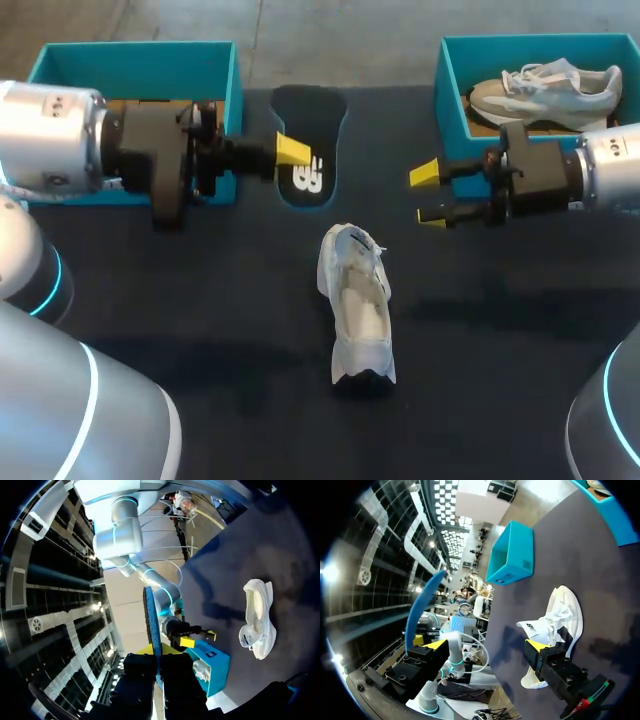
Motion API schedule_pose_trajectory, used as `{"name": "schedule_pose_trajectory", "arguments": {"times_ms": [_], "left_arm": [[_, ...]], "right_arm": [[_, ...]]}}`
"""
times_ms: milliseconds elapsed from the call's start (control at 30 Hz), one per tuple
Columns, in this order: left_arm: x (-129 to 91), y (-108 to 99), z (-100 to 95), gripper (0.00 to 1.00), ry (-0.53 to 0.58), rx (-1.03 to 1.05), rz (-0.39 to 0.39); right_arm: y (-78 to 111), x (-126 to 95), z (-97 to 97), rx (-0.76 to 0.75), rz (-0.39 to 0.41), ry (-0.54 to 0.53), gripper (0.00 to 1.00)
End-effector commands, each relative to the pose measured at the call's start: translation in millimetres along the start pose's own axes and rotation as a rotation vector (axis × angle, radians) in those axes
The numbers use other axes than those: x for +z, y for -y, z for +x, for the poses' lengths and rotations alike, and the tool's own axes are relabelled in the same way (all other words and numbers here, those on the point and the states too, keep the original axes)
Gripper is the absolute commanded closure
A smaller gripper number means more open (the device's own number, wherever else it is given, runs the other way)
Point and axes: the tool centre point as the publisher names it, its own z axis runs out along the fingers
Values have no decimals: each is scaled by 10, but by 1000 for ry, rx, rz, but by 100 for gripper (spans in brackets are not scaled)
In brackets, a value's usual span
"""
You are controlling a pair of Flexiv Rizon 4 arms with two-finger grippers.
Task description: Take the shoe out of the shoebox, open the shoe tongue, remove and reinsert the insole, then place the shoe into the shoebox
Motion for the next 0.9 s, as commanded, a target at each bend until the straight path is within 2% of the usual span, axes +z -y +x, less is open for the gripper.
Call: {"name": "schedule_pose_trajectory", "arguments": {"times_ms": [33,167,500,633,900], "left_arm": [[60,-88,231,100,19,46,24],[84,-172,393,100,25,75,-17],[132,-146,630,100,55,237,-64],[184,-88,774,100,-18,284,-65],[165,-29,887,100,-37,315,-66]], "right_arm": [[4,16,-3,0,-2,1,0],[4,16,-3,0,-2,1,0],[4,16,-3,0,-2,1,0],[4,16,-3,0,-2,1,0],[4,16,-3,0,-2,1,0]]}}
